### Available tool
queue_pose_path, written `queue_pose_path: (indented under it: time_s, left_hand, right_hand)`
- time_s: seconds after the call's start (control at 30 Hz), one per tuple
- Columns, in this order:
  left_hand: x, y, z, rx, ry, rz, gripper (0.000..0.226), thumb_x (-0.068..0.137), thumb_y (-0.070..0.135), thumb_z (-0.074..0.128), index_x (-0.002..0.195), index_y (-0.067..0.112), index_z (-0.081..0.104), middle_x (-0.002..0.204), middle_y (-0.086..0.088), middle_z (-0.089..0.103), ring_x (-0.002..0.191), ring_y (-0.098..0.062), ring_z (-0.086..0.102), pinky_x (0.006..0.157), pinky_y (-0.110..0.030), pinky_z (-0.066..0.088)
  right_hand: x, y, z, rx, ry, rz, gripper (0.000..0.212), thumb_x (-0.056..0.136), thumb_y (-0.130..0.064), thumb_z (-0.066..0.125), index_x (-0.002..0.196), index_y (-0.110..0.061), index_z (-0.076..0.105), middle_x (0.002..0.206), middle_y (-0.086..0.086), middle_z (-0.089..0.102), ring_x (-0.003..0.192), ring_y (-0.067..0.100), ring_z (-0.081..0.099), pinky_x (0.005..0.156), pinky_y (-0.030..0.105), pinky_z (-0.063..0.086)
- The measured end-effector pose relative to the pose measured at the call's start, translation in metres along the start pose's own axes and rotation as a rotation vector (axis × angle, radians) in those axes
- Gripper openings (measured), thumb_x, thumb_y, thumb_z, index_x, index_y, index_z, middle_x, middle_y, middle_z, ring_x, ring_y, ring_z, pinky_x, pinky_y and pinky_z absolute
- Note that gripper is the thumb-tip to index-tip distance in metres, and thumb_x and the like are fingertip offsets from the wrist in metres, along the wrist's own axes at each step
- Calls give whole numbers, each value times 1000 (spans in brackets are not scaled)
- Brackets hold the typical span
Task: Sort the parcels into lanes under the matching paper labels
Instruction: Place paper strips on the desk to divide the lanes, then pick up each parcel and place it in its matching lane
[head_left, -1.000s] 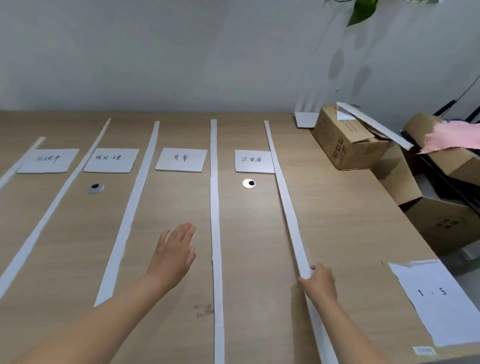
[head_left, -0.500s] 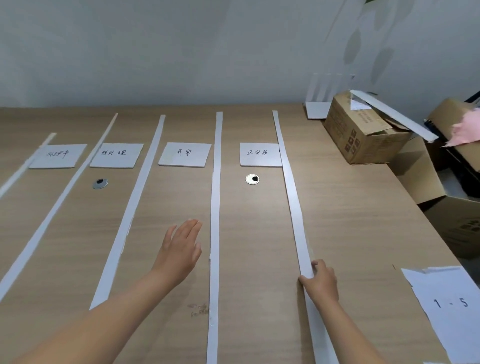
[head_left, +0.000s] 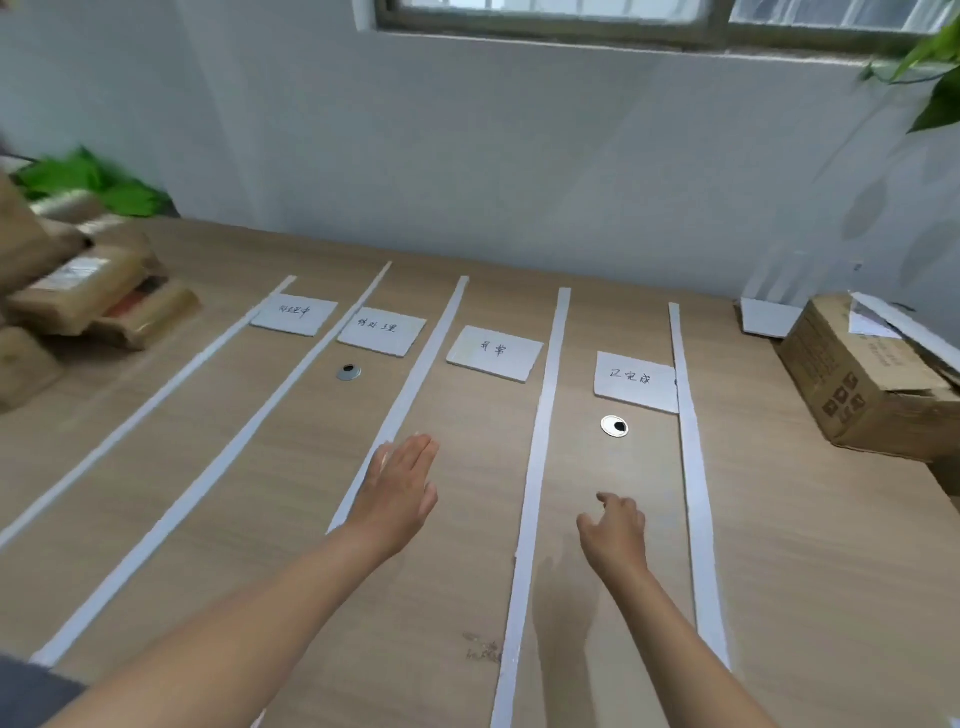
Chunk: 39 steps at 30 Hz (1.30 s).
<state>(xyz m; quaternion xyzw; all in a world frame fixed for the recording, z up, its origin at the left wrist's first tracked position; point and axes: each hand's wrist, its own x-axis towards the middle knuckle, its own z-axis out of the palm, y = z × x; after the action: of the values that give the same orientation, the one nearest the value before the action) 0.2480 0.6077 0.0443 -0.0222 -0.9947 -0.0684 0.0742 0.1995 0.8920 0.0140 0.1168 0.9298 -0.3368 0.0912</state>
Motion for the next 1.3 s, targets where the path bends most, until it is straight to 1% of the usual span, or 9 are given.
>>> queue_pose_path:
  time_s: [0.2, 0.3, 0.37, 0.47, 0.6, 0.83, 1.0, 1.17, 1.3]
  left_hand:
    - [-6, -82, -72, -20, 164, -155, 55, 103, 32, 27, 155, 14, 23, 162, 2, 23, 151, -12, 14, 122, -41, 7]
    - [-21, -137, -116, 8, 263, -229, 71, 94, 42, 7, 155, 13, 24, 163, 1, 23, 151, -13, 17, 122, -42, 8]
    - [-38, -176, -144, 26, 327, -268, 70, 94, 42, 8, 155, 12, 26, 163, -1, 24, 150, -15, 20, 121, -45, 11]
    - [-72, -235, -180, 63, 423, -319, 60, 100, 36, 24, 155, 12, 28, 163, -3, 25, 150, -17, 22, 120, -48, 15]
    - [-130, -314, -210, 98, 493, -384, 60, 100, 34, 26, 155, 12, 26, 163, -2, 22, 151, -15, 18, 121, -50, 17]
    - [-241, -455, -247, 203, 496, -551, 59, 102, 37, 22, 155, 12, 26, 163, -2, 24, 151, -17, 18, 121, -49, 13]
    - [-311, -539, -243, 200, 459, -721, 64, 99, 40, 17, 155, 10, 28, 163, -5, 25, 151, -18, 20, 120, -51, 13]
    - [-319, -593, -247, 203, 447, -756, 66, 98, 41, 14, 155, 9, 27, 163, -4, 24, 151, -16, 19, 119, -53, 16]
    - [-295, -633, -246, 181, 444, -761, 71, 95, 45, 7, 157, 13, 21, 165, 0, 16, 152, -13, 11, 122, -48, 6]
  right_hand:
    - [-32, -176, 34, 48, 27, -448, 56, 100, -24, 50, 151, -10, 34, 154, 6, 38, 145, 22, 28, 117, 36, 26]
    - [-63, -262, 53, 48, 54, -635, 59, 102, -25, 47, 155, -11, 27, 161, 4, 28, 151, 20, 17, 123, 37, 17]
    - [-87, -313, 71, 27, 81, -755, 61, 103, -26, 44, 157, -11, 21, 164, 3, 22, 153, 20, 10, 125, 37, 10]
    - [-132, -381, 107, 1, 98, -883, 64, 104, -29, 42, 159, -12, 15, 166, 2, 15, 154, 18, 4, 124, 36, 4]
    - [-202, -454, 169, -7, 38, -1005, 64, 104, -31, 40, 159, -14, 13, 167, 0, 11, 155, 16, 0, 126, 41, 4]
    - [-315, -565, 273, 15, -62, -1146, 66, 103, -33, 43, 159, -16, 13, 167, -1, 11, 154, 15, 0, 126, 41, 3]
    - [-359, -605, 334, -20, -147, -1171, 66, 103, -33, 40, 160, -17, 10, 167, -2, 7, 154, 15, -2, 126, 42, 2]
    - [-355, -637, 387, -34, -216, -1129, 66, 103, -34, 39, 160, -18, 9, 168, -2, 6, 154, 15, -4, 126, 44, 3]
    - [-336, -670, 430, -27, -230, -1101, 68, 103, -36, 43, 159, -18, 10, 167, -2, 8, 154, 16, -3, 126, 44, 4]
